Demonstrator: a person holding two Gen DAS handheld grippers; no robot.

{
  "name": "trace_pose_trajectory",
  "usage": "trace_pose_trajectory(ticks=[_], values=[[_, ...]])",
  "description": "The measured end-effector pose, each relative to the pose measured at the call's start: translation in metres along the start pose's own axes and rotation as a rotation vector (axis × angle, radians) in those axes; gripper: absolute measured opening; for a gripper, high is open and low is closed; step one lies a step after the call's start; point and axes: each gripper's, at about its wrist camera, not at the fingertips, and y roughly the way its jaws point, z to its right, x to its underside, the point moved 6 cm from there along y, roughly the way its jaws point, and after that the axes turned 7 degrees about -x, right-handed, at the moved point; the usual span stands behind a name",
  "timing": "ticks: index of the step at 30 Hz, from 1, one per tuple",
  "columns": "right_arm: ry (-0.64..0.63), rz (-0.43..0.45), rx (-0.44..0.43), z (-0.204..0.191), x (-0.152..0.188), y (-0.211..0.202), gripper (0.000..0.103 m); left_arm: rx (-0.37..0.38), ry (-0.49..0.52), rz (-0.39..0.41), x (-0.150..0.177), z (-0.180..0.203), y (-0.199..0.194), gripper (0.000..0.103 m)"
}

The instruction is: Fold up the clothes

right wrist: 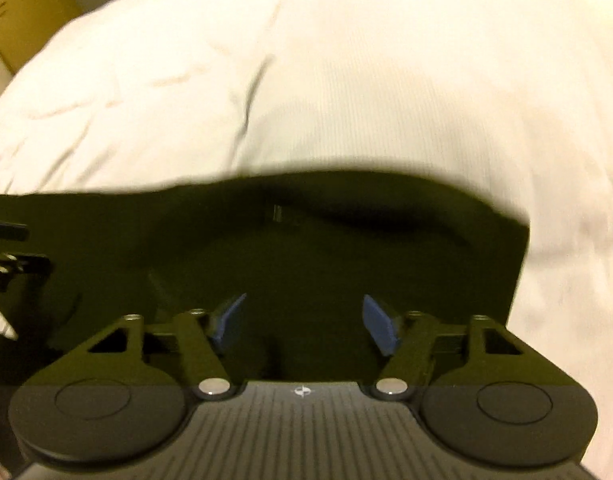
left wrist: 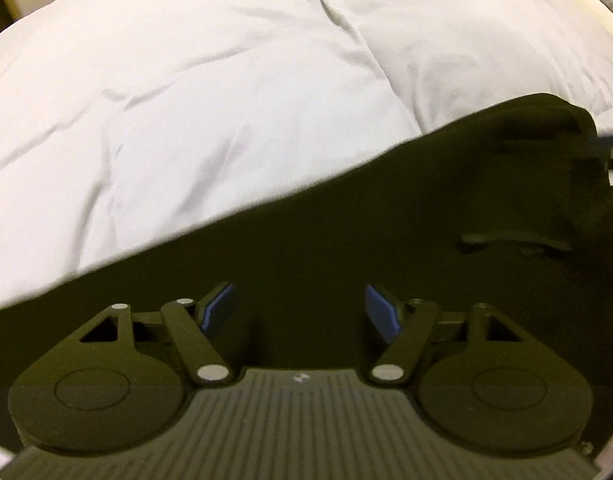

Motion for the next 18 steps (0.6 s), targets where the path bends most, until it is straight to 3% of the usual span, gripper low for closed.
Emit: trace_pose_trajectory(ticks=[4,7,12,15,16,17,18], values=[[-0.182,0.015,-0.019,0.006,-0.034,0.011,0.058,0.008,0.097,0.047,-0.024,-0.014,0.020,0.065],[-0.336,-0.025,-0.008,0.011,-0.046,0.027,0.057,0.004,0.194,0.056,-0.033,-0.025,0.036,0.064],[-0.517,-0.156,-0.014,0.020,-0.047,0.059,0.057,0.038,0.330,-0.025,-0.020,-0.048,0.066,0.065],[-0.587,-0.209,-0.026,0.021,-0.043,0.075,0.057,0.063,0.349,-0.084,-0.004,-0.061,0.086,0.063],[-0.591,-0.216,-0.037,0.021,-0.043,0.078,0.054,0.078,0.341,-0.077,-0.002,-0.063,0.086,0.050],[-0.592,-0.218,-0.045,0.019,-0.044,0.079,0.039,0.086,0.334,-0.066,0.000,-0.062,0.084,0.029],[-0.594,-0.217,-0.049,0.017,-0.043,0.078,0.018,0.077,0.330,-0.053,0.001,-0.061,0.080,0.018]])
